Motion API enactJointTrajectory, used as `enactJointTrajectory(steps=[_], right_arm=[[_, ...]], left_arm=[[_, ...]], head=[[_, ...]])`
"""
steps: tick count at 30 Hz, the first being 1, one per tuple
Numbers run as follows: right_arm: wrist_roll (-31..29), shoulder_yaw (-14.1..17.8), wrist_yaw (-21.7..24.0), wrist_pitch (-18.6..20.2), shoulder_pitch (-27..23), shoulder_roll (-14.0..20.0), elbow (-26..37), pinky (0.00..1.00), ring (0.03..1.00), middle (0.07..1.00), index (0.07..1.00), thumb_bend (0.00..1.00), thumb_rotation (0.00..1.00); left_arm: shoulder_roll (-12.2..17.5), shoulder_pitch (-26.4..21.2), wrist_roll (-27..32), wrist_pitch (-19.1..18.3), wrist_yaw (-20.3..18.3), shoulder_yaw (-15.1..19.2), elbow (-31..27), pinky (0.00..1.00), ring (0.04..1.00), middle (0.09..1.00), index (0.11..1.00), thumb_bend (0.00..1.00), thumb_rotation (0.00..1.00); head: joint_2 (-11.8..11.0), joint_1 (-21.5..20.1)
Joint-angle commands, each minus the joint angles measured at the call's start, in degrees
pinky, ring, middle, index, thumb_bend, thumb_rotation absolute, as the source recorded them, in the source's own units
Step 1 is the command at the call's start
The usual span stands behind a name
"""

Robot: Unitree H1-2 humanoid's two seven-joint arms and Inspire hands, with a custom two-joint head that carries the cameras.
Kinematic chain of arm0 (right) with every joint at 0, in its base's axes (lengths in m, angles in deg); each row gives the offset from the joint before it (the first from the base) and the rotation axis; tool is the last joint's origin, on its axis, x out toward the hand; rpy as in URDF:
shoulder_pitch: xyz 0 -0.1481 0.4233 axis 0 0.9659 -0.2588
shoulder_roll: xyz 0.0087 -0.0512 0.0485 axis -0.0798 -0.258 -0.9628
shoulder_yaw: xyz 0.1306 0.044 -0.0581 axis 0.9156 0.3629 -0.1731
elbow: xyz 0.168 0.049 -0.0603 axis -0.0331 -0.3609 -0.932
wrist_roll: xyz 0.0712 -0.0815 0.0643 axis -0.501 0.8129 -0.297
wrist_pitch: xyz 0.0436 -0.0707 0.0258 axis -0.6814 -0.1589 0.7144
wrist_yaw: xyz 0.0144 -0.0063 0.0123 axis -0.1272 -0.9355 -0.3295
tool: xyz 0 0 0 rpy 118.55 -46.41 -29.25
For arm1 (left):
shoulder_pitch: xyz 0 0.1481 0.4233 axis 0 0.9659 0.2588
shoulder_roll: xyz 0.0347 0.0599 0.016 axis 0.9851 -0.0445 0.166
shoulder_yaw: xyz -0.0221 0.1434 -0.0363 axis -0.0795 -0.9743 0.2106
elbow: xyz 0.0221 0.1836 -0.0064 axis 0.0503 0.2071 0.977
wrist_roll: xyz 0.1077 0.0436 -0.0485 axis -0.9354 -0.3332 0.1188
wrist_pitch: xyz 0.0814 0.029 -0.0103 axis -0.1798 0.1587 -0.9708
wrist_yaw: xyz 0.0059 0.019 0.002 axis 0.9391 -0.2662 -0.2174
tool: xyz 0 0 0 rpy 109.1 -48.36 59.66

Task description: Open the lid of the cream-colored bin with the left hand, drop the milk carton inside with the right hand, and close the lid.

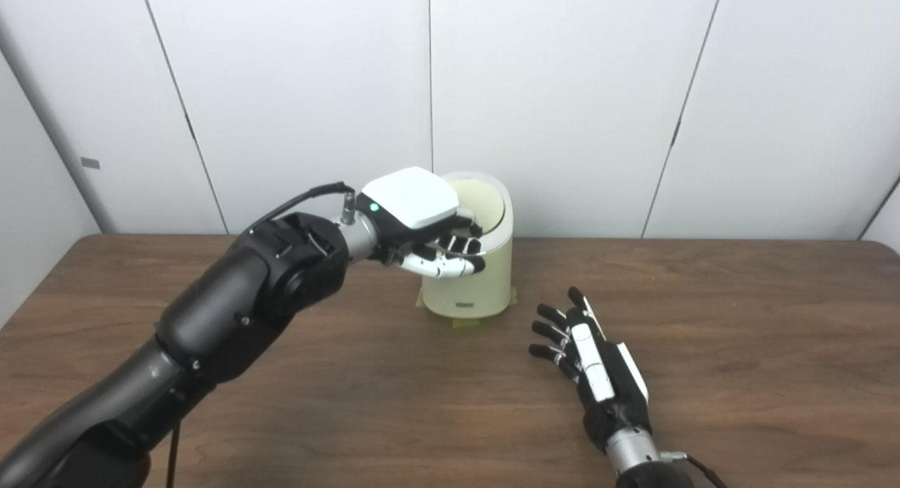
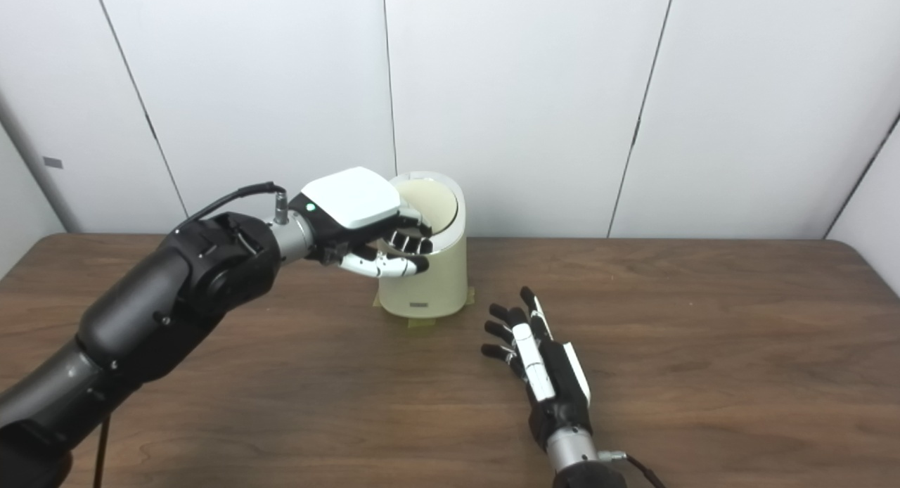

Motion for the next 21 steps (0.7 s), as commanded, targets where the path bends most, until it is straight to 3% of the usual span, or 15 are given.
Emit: enactJointTrajectory(steps=[1, 9, 15, 21], right_arm=[[0.37, -0.69, 0.76, 0.16, -0.08, 0.16, 0.76, 0.72, 0.831, 0.851, 1.0, 0.51, 0.83], [-0.17, -0.77, 1.14, -0.53, -0.09, 0.97, 0.66, 0.75, 0.829, 0.837, 1.0, 0.54, 0.84], [-0.55, -0.73, 1.44, -1.3, 0.12, 1.36, -0.04, 0.74, 0.827, 0.84, 1.0, 0.56, 0.82], [-0.63, -0.32, 1.55, -2.31, 0.02, 1.84, -0.13, 0.74, 0.816, 0.821, 1.0, 0.53, 0.8]], left_arm=[[1.03, -1.44, -2.93, 0.54, -1.18, 0.45, -0.18, 0.99, 0.926, 0.886, 0.862, 0.46, 1.0], [-0.53, 0.21, -4.75, 0.53, -2.2, 1.56, 2.27, 1.0, 0.973, 0.937, 0.915, 0.49, 1.0], [-1.82, 1.15, -2.57, 0.8, -1.86, 3.42, 4.28, 1.0, 0.988, 0.952, 0.952, 0.5, 1.0], [-3.01, 1.46, 0.59, 0.18, -4.13, 4.81, 4.76, 1.0, 0.947, 0.929, 0.967, 0.53, 0.96]], head=[[0.02, 0.06], [0.18, -0.12], [0.11, -0.63], [0.31, -0.84]])
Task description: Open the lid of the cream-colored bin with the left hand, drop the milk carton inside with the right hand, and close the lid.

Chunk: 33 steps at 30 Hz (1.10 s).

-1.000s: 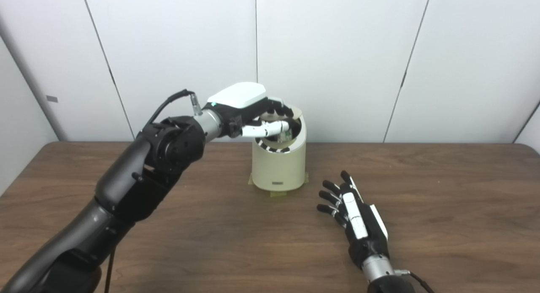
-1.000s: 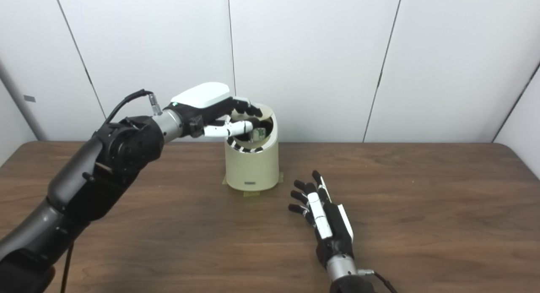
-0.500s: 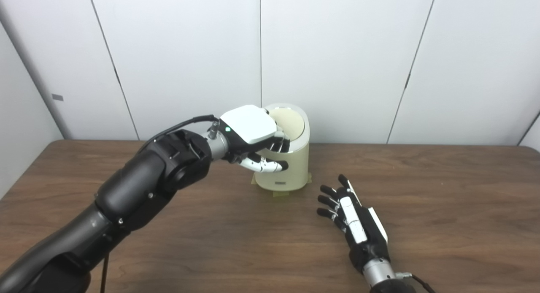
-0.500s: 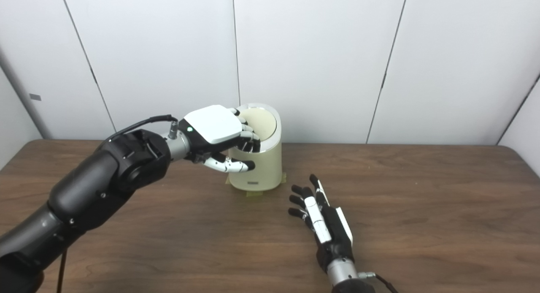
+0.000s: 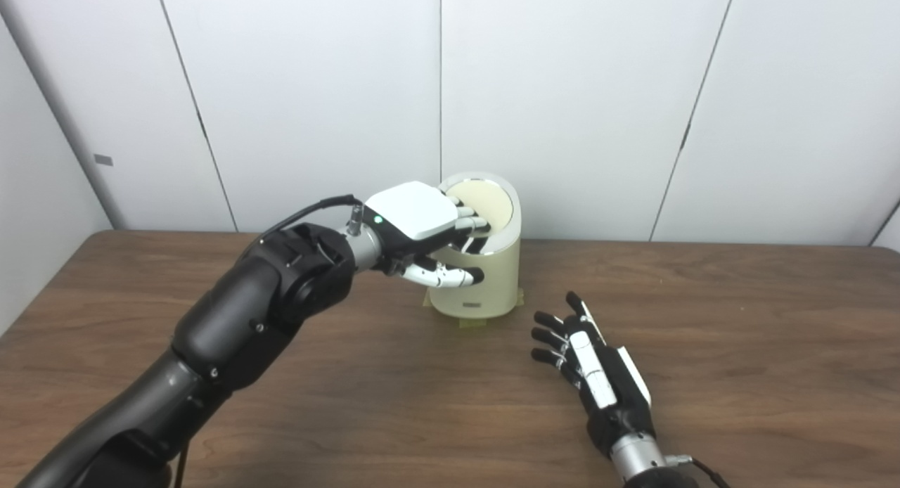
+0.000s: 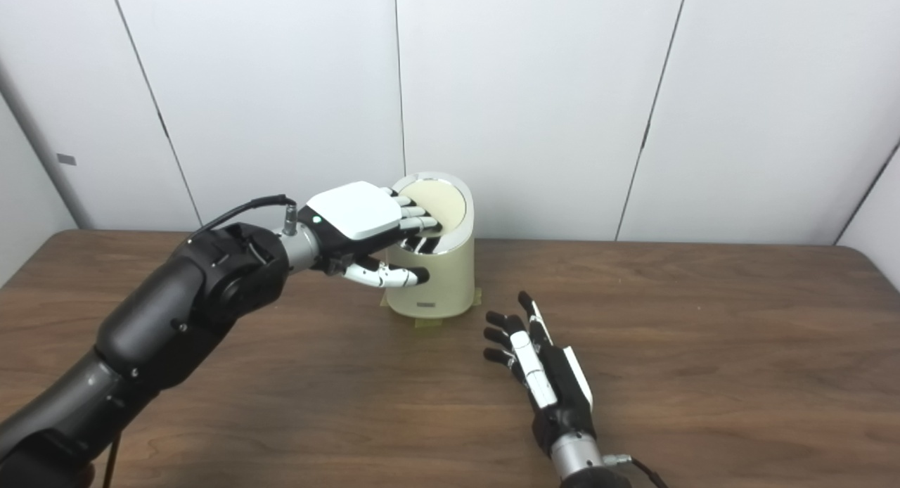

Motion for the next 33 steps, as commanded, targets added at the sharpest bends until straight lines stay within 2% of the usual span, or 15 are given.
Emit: enactJointTrajectory(steps=[1, 6, 9, 12, 15, 17, 20, 24, 26, 29, 33], right_arm=[[-0.5, 0.4, 0.59, -0.9, -0.42, 0.29, -0.12, 0.75, 0.822, 0.827, 1.0, 0.53, 0.8], [-1.06, 0.7, 1.4, -0.79, -0.09, 0.67, 0.19, 0.76, 0.846, 0.856, 1.0, 0.52, 0.78], [-0.74, 0.87, 1.03, -0.75, -0.37, 0.37, -0.39, 0.76, 0.84, 0.855, 1.0, 0.53, 0.78], [-0.7, 1.01, 0.81, -0.86, -0.45, 0.12, -0.51, 0.76, 0.835, 0.849, 1.0, 0.53, 0.77], [-1.34, 1.4, 0.91, -1.14, -0.54, -0.09, -0.43, 0.76, 0.833, 0.845, 1.0, 0.51, 0.76], [-1.25, 1.48, 0.91, -1.19, -0.57, -0.05, -0.14, 0.73, 0.824, 0.848, 1.0, 0.51, 0.76], [-1.59, 1.85, 0.85, -1.37, -0.59, -0.16, 0.47, 0.72, 0.818, 0.849, 0.991, 0.51, 0.75], [-2.43, 2.62, 0.73, -2.34, -0.74, -0.45, 1.14, 0.71, 0.826, 0.855, 0.943, 0.51, 0.7], [-2.19, 2.78, 0.55, -2.63, -0.93, -0.38, 1.56, 0.71, 0.821, 0.85, 0.927, 0.51, 0.69], [-1.49, 2.95, 0.25, -2.79, -1.06, -0.03, 2.67, 0.72, 0.841, 0.863, 0.922, 0.53, 0.72], [-1.21, 3.23, -0.04, -1.26, -0.58, 0.3, 5.21, 0.77, 0.869, 0.884, 0.923, 0.56, 0.76]], left_arm=[[0.14, -0.78, 1.52, -0.65, -2.58, 0.47, 1.27, 1.0, 0.932, 0.919, 0.967, 0.53, 0.96], [-0.13, -0.47, 2.98, -0.29, -2.31, 1.09, 0.67, 1.0, 0.921, 0.909, 0.963, 0.54, 0.98], [0.33, -0.46, 3.1, 0.53, -0.64, 2.21, -1.73, 1.0, 0.933, 0.913, 0.962, 0.52, 1.0], [0.16, -0.16, 4.73, 0.16, 1.16, 4.78, -4.33, 1.0, 0.945, 0.924, 0.953, 0.47, 1.0], [-1.58, 0.93, 6.01, -1.27, 5.8, 9.5, -6.92, 0.98, 0.938, 0.923, 0.93, 0.44, 0.98], [-3.1, 2.12, 7.82, -4.12, 6.44, 13.13, -9.87, 0.88, 0.932, 0.93, 0.927, 0.43, 0.96], [-5.96, 4.87, 12.15, -9.13, 7.91, 18.71, -14.54, 0.85, 0.927, 0.932, 0.926, 0.41, 0.95], [-11.07, 9.16, 19.97, -16.17, 10.28, 25.48, -19.15, 0.88, 0.948, 0.958, 0.937, 0.35, 0.85], [-12.79, 11.32, 23.08, -18.8, 11.32, 27.57, -20.63, 0.93, 0.968, 0.969, 0.961, 0.34, 0.89], [-13.84, 16.6, 24.96, -20.23, 13.78, 29.72, -22.93, 0.93, 0.956, 0.95, 0.963, 0.35, 0.97], [-15.05, 23.49, 29.29, -20.13, 16.44, 31.99, -24.72, 0.93, 0.938, 0.923, 0.94, 0.35, 0.99]], head=[[0.05, 0.04], [0.01, 0.33], [0.06, 0.22], [-0.03, 0.18], [-0.19, -0.25], [-0.07, -0.34], [0.0, -0.31], [-0.05, -0.5], [0.18, -0.95], [0.18, -1.14], [0.44, -1.22]])
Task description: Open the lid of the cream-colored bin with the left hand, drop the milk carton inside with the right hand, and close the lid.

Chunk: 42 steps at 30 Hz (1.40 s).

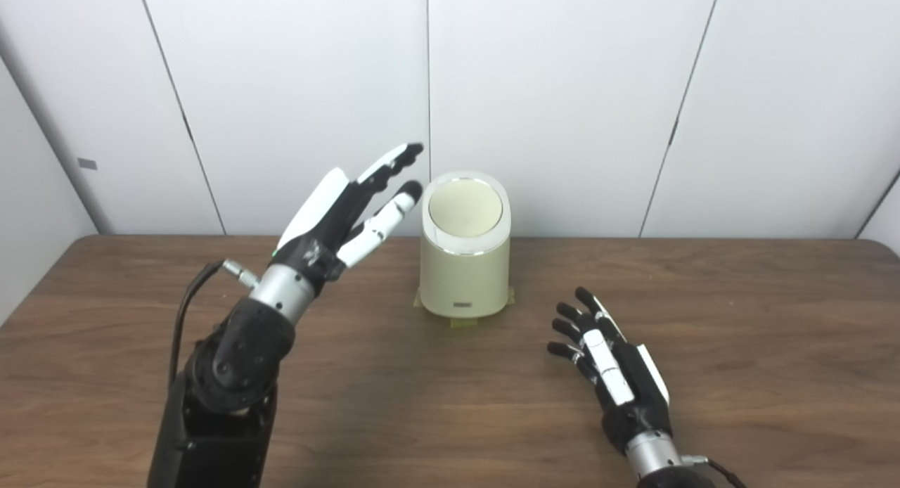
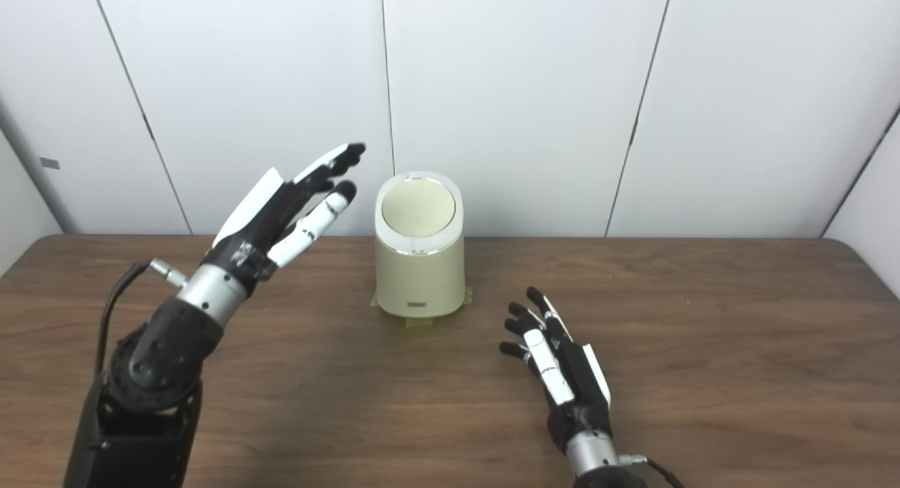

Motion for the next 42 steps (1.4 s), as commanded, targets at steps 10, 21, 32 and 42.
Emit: enactJointTrajectory(steps=[10, 21, 32, 42], right_arm=[[1.43, -0.63, 0.41, -0.12, -0.04, 2.0, 7.3, 0.9, 0.965, 0.956, 0.951, 0.57, 0.91], [1.08, -0.36, 0.76, 2.41, 0.19, 3.07, 9.69, 0.98, 1.0, 0.991, 0.965, 0.64, 0.98], [-0.54, 0.23, 2.17, 4.51, 0.83, 5.11, 11.18, 1.0, 1.0, 1.0, 0.993, 0.62, 1.0], [-1.35, 0.62, 2.4, 6.01, 0.59, 5.95, 11.26, 1.0, 1.0, 1.0, 1.0, 0.62, 1.0]], left_arm=[[-6.35, 14.39, 11.9, 2.47, 9.99, 3.6, -4.53, 0.93, 0.951, 0.95, 0.966, 0.36, 1.0], [-13.1, 22.44, 24.87, 7.32, 15.66, 5.83, -1.22, 1.0, 0.996, 0.993, 1.0, 0.39, 1.0], [-12.7, 22.13, 26.14, 6.01, 18.76, 4.7, -1.73, 1.0, 1.0, 0.998, 1.0, 0.45, 1.0], [-10.63, 21.91, 26.3, 1.96, 18.87, 4.53, -3.04, 1.0, 1.0, 1.0, 1.0, 0.44, 1.0]], head=[[0.5, 1.05], [1.78, 2.08], [3.32, 3.9], [3.56, 4.17]])
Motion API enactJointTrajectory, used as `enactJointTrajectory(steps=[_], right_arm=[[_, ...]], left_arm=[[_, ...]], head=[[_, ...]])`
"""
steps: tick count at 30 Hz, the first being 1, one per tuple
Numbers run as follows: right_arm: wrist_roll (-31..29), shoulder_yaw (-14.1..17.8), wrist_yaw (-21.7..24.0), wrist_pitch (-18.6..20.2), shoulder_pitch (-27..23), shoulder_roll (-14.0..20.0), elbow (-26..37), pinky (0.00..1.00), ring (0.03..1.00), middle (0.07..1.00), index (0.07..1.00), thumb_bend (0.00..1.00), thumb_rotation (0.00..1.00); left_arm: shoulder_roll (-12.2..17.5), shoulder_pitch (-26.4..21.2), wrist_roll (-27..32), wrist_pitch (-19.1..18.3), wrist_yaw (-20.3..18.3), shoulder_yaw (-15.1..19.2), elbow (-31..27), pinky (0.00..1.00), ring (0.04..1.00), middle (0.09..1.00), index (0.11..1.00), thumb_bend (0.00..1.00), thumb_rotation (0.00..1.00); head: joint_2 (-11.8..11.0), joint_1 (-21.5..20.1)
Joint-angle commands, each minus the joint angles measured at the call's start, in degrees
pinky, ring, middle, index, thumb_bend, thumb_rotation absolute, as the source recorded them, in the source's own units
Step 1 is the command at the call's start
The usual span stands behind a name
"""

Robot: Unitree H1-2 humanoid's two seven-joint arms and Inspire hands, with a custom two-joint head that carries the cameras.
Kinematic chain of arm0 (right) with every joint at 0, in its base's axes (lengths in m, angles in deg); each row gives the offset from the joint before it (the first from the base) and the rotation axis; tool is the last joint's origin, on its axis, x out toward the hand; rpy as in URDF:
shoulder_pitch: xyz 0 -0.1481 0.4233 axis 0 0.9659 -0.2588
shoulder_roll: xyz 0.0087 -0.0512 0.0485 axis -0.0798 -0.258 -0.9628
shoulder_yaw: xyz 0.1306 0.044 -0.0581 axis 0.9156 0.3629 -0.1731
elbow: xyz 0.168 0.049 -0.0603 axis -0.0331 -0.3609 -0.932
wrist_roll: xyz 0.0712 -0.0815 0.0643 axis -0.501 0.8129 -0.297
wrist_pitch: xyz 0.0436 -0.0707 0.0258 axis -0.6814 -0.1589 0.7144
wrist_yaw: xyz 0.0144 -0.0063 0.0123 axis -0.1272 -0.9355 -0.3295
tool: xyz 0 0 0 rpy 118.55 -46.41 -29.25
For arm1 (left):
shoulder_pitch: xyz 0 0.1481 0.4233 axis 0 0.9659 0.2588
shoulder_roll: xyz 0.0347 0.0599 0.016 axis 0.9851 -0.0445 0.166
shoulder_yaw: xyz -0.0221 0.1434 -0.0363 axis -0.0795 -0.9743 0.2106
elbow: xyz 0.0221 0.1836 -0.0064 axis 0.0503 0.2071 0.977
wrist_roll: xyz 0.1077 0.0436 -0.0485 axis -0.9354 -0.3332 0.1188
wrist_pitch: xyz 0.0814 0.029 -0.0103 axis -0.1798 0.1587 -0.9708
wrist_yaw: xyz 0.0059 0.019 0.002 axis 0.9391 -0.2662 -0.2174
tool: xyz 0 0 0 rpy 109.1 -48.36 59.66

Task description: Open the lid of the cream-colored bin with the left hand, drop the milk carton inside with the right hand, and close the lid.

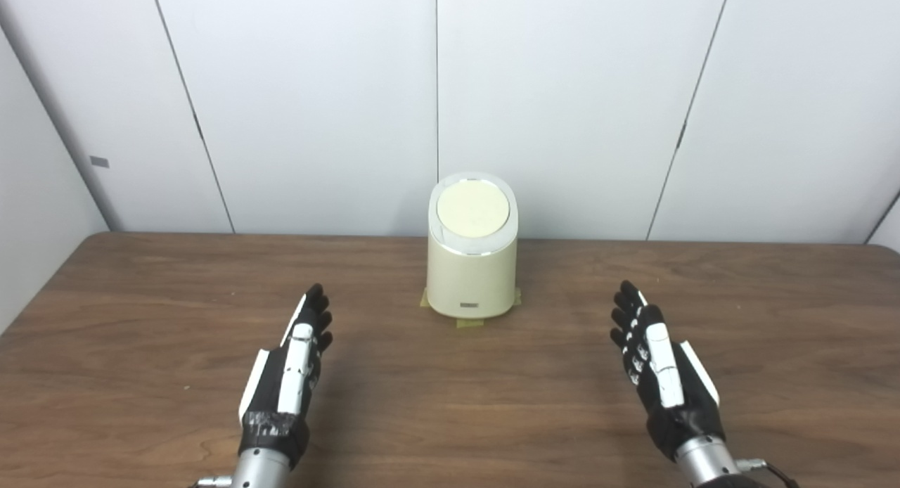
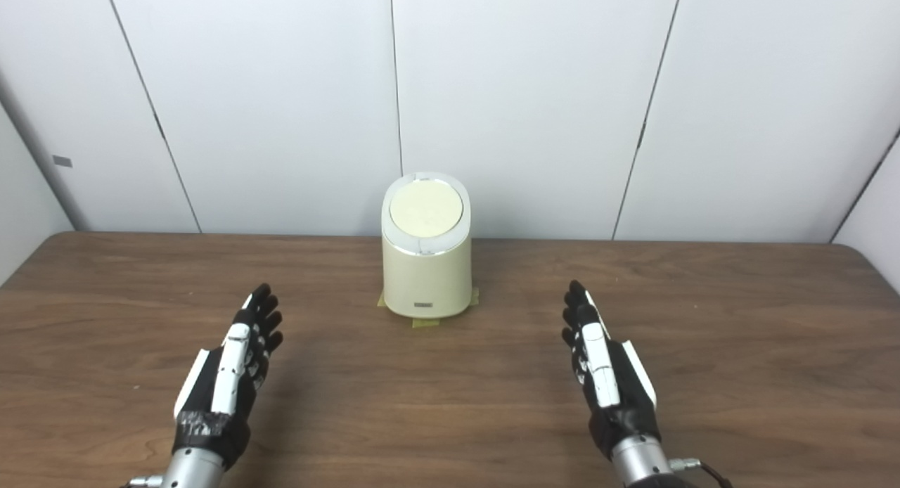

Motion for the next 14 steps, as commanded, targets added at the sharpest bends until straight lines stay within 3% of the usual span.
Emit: enactJointTrajectory(steps=[1, 9, 14], right_arm=[[-0.35, 0.11, 0.36, -0.31, -1.88, 0.14, 2.27, 1.0, 1.0, 1.0, 1.0, 0.62, 1.0], [-1.06, 0.69, -0.13, -0.03, -2.33, -0.56, 2.25, 1.0, 1.0, 1.0, 0.998, 0.63, 1.0], [-1.37, 0.99, -0.4, 0.57, -2.56, -1.04, 2.44, 1.0, 1.0, 1.0, 0.999, 0.62, 1.0]], left_arm=[[0.68, -1.87, 0.46, -0.34, 0.55, -0.02, -2.33, 1.0, 1.0, 1.0, 1.0, 0.45, 1.0], [1.61, -1.92, 0.62, -3.78, 0.42, -0.64, -3.74, 1.0, 1.0, 1.0, 1.0, 0.38, 1.0], [1.53, -1.88, 0.76, -3.4, 0.5, -0.78, -3.38, 1.0, 1.0, 1.0, 1.0, 0.36, 1.0]], head=[[0.19, -0.06], [0.25, 0.24], [0.24, -0.12]])
